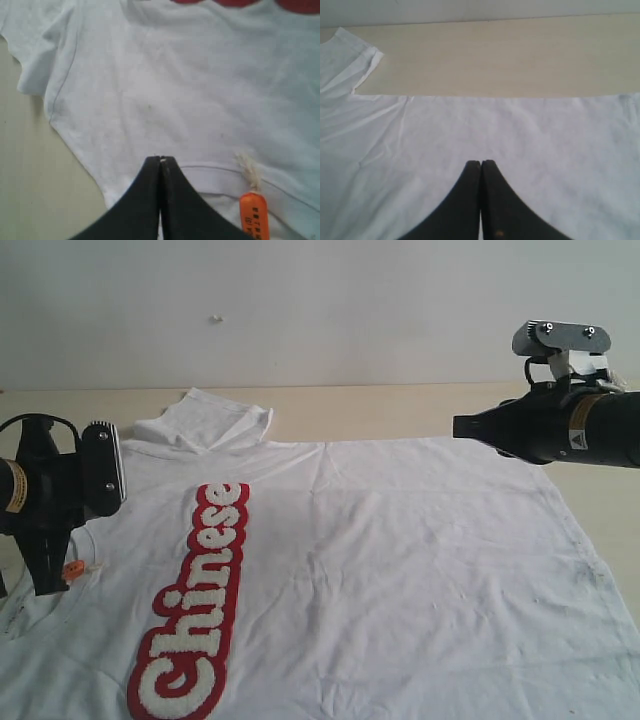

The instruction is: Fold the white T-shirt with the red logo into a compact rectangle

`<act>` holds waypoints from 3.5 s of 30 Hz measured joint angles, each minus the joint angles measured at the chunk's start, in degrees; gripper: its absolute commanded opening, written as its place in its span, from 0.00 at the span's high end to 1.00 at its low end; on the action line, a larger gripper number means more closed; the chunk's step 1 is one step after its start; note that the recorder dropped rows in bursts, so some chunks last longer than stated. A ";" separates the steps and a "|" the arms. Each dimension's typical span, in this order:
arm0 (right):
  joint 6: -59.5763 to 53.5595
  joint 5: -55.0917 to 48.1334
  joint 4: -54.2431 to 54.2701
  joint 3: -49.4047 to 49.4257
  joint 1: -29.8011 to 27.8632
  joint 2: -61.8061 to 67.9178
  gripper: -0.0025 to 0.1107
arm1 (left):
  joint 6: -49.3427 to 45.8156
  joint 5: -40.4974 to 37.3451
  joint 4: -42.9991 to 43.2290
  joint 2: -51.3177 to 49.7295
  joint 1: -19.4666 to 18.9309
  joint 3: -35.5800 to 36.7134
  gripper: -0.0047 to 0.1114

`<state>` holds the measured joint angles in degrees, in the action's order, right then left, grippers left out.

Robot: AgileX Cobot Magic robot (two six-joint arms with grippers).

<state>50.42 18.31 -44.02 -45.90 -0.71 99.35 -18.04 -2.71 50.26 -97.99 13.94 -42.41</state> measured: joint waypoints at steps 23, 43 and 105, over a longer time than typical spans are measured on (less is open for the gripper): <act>-16.36 -3.25 -54.54 -0.50 0.00 0.36 0.98 | 0.00 1.62 0.00 0.00 0.00 0.00 0.96; -1.29 -5.92 -33.02 -0.50 0.00 1.35 0.98 | 0.00 2.71 0.00 0.00 0.00 0.00 0.96; -105.67 -48.92 33.00 -2.48 0.71 2.90 0.98 | 0.00 2.71 0.00 0.00 0.00 0.00 0.96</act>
<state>-55.25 -30.61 -11.02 -48.38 0.00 102.25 -18.04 0.00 50.26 -97.99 13.94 -42.41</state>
